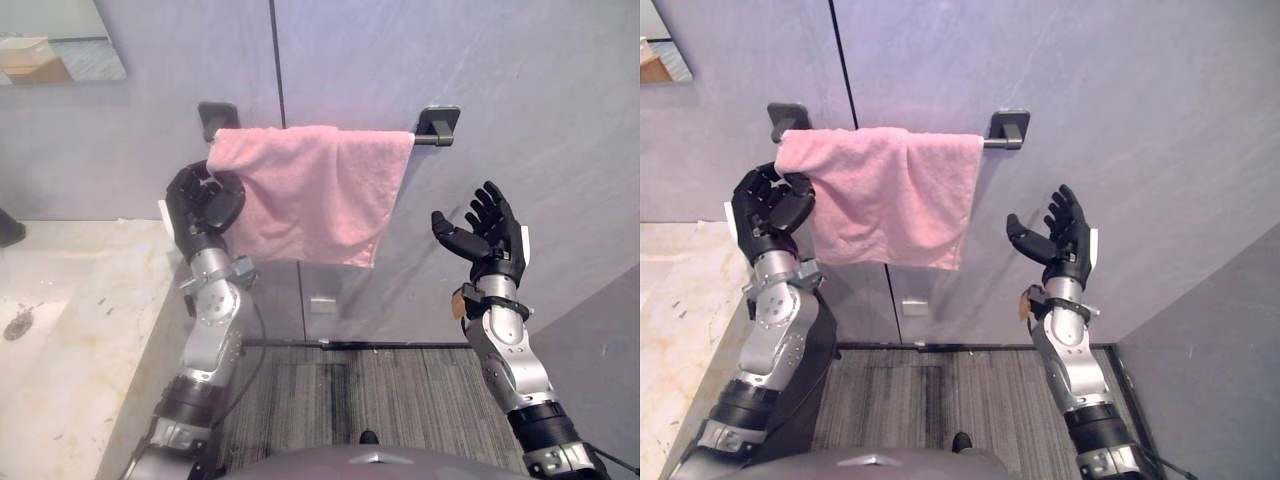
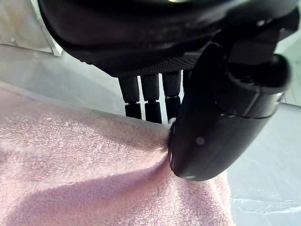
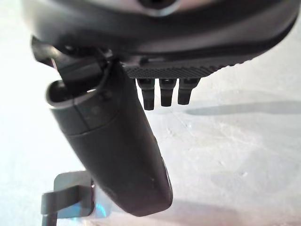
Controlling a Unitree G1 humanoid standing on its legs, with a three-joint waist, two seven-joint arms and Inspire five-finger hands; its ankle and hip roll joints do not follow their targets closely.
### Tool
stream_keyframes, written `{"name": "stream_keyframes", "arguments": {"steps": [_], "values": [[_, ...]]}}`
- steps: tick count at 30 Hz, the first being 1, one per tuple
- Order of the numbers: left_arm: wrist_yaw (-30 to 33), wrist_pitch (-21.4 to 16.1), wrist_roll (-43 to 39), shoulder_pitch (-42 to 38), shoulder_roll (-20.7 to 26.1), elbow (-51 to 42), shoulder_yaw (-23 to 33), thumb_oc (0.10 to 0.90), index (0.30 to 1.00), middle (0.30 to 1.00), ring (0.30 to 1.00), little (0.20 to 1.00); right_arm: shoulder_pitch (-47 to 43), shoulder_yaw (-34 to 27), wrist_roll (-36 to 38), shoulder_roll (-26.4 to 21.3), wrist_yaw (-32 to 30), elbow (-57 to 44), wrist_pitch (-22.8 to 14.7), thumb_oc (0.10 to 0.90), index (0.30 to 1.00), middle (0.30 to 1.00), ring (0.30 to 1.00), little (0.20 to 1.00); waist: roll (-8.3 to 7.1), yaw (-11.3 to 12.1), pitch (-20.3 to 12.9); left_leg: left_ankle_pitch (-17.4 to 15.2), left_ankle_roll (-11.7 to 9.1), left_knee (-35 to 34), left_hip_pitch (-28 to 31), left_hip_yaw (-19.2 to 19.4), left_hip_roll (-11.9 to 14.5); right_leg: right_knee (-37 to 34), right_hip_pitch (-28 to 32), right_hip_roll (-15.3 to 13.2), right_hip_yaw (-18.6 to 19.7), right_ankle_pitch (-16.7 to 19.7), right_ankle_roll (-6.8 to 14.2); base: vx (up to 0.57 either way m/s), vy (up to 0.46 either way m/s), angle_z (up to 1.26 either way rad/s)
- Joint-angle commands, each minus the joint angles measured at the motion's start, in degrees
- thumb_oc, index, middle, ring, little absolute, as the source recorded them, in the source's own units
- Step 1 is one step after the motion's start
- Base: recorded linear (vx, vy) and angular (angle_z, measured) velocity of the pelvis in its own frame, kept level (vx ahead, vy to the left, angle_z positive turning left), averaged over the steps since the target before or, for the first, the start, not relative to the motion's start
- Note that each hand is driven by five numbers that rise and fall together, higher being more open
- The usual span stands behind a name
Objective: Organize the bathroom.
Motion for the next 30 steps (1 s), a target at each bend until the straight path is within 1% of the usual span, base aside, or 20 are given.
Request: {"name": "stream_keyframes", "arguments": {"steps": [1,4,6,8,10,14,19,20,21,22,23,24,25,28,30], "values": [[2.47,-3.88,-0.34,2.84,4.74,0.86,5.18,0.4,0.3,0.3,0.3,0.3,-7.92,-2.41,0.29,0.03,3.59,-5.26,-3.22,0.8,0.9,0.9,0.9,0.9,-3.9,3.86,-0.77,0.0,2.94,0.1,-2.48,-2.02,-1.91,3.93,2.01,-6.18,-3.99,0.37,3.58,0.0,0.0,0.0],[2.52,-3.47,-0.05,2.7,4.65,0.68,4.97,0.4,0.3,0.3,0.3,0.3,-8.41,-1.76,2.39,0.23,6.6,-6.09,-2.58,0.8,0.9,0.9,0.9,0.9,-3.84,3.85,-0.89,0.01,2.89,0.1,-2.42,-2.04,-1.82,3.74,2.1,-6.09,-3.92,0.25,3.54,0.0,0.0,0.0],[2.46,-3.41,-0.15,2.73,4.7,0.93,4.65,0.4,0.3,0.3,0.3,0.3,-8.87,-0.56,2.17,-0.01,10.92,-6.89,-0.26,0.8,0.9,0.9,0.9,0.9,-3.83,3.94,-0.99,0.1,2.84,0.1,-2.4,-2.09,-1.81,3.49,2.29,-6.01,-4.0,0.06,3.52,0.0,0.0,0.0],[2.52,-3.25,-0.29,2.69,4.66,0.98,4.56,0.4,0.3,0.3,0.3,0.3,-9.16,0.2,2.43,-0.46,12.84,-7.46,0.93,0.8,0.9,0.9,0.9,0.9,-3.89,3.95,-1.08,0.12,2.84,0.1,-2.41,-2.15,-1.86,3.44,2.29,-5.99,-4.03,0.12,3.55,0.0,0.0,0.0],[2.01,-3.24,-0.08,2.74,4.71,1.17,4.6,0.4,0.3,0.3,0.3,0.3,-9.93,1.08,2.64,-1.34,16.12,-7.86,2.84,0.8,0.9,0.9,0.9,0.9,-4.13,4.05,-1.18,0.06,2.76,0.1,-2.39,-2.21,-1.86,3.42,2.31,-5.96,-4.19,0.12,3.58,0.0,0.0,0.0],[1.53,-3.3,0.07,2.47,4.79,1.66,4.2,0.4,0.3,0.3,0.3,0.3,-12.3,1.93,3.49,-3.21,18.74,-8.22,4.38,0.8,0.9,0.9,0.9,0.9,-4.53,4.3,-1.19,0.13,2.53,0.1,-2.48,-2.33,-1.75,3.26,2.46,-5.88,-4.53,-0.01,3.6,0.0,0.0,0.0],[1.14,-3.38,-0.02,2.32,4.86,2.1,3.86,0.4,0.3,0.3,0.3,0.3,-14.63,1.54,4.17,-3.77,18.32,-8.38,4.78,0.8,0.9,0.9,0.9,0.9,-4.64,4.58,-1.13,0.15,2.41,0.1,-2.48,-2.62,-1.68,3.16,2.7,-5.8,-4.75,-0.06,3.45,0.0,0.0,0.0],[1.12,-3.35,-0.04,2.29,4.86,2.11,3.86,0.4,0.3,0.3,0.3,0.3,-14.75,1.5,4.26,-3.78,18.38,-8.35,4.82,0.681,0.721,0.721,0.721,0.721,-4.64,4.59,-1.12,0.15,2.4,0.1,-2.48,-2.63,-1.68,3.14,2.71,-5.8,-4.76,-0.05,3.45,0.0,0.0,0.0],[0.77,-3.51,-0.26,2.63,5.02,2.2,3.88,0.4,0.3,0.3,0.3,0.3,-15.19,1.28,4.43,-3.91,18.86,-9.16,5.32,0.715,0.773,0.773,0.773,0.773,-4.66,4.72,-1.14,0.13,2.37,0.1,-2.46,-2.68,-1.61,3.14,2.77,-5.78,-4.82,-0.15,3.4,0.0,0.0,0.0],[0.44,-3.57,-0.31,2.85,5.12,2.17,4.04,0.4,0.3,0.3,0.3,0.3,-15.19,1.1,4.41,-4.11,19.24,-9.53,5.41,0.593,0.589,0.589,0.589,0.589,-4.69,4.75,-1.13,0.13,2.37,0.1,-2.45,-2.68,-1.61,3.17,2.78,-5.77,-4.79,-0.19,3.38,0.0,0.0,0.0],[0.26,-3.58,-0.26,3.04,5.1,2.13,4.09,0.4,0.3,0.3,0.3,0.3,-15.27,1.13,4.61,-4.26,18.87,-9.94,5.51,0.53,0.495,0.495,0.495,0.495,-4.71,4.79,-1.13,0.12,2.36,0.1,-2.46,-2.61,-1.57,3.21,2.75,-5.77,-4.8,-0.23,3.4,0.0,0.0,0.0],[0.18,-3.59,-0.35,3.02,5.12,2.24,4.07,0.4,0.3,0.3,0.3,0.3,-15.4,1.07,4.79,-4.14,18.92,-9.91,5.68,0.433,0.349,0.349,0.349,0.349,-4.73,4.79,-1.15,0.11,2.37,0.1,-2.46,-2.57,-1.54,3.25,2.72,-5.76,-4.78,-0.26,3.42,0.0,0.0,0.0],[0.11,-3.6,-0.4,2.87,5.18,2.39,4.01,0.4,0.3,0.3,0.3,0.3,-15.57,1.07,4.92,-4.04,19.14,-9.72,5.55,0.4,0.3,0.3,0.3,0.3,-4.75,4.77,-1.15,0.09,2.39,0.1,-2.41,-2.54,-1.52,3.32,2.69,-5.76,-4.77,-0.23,3.44,0.0,0.0,0.0],[0.2,-3.7,-0.23,2.46,5.02,2.86,3.75,0.4,0.3,0.3,0.3,0.3,-15.83,1.07,5.28,-3.84,18.15,-9.67,5.92,0.4,0.3,0.3,0.3,0.3,-4.73,4.69,-1.16,0.13,2.41,0.1,-2.44,-2.57,-1.55,3.17,2.77,-5.71,-4.58,-0.27,3.45,0.0,0.0,0.0],[0.21,-3.68,-0.13,2.35,4.99,2.98,3.66,0.4,0.3,0.3,0.3,0.3,-15.63,0.99,5.38,-3.5,17.33,-9.2,5.52,0.4,0.3,0.3,0.3,0.3,-4.7,4.67,-1.18,0.12,2.42,0.1,-2.4,-2.56,-1.55,3.18,2.79,-5.75,-4.57,-0.13,3.44,0.0,0.0,0.0]]}}
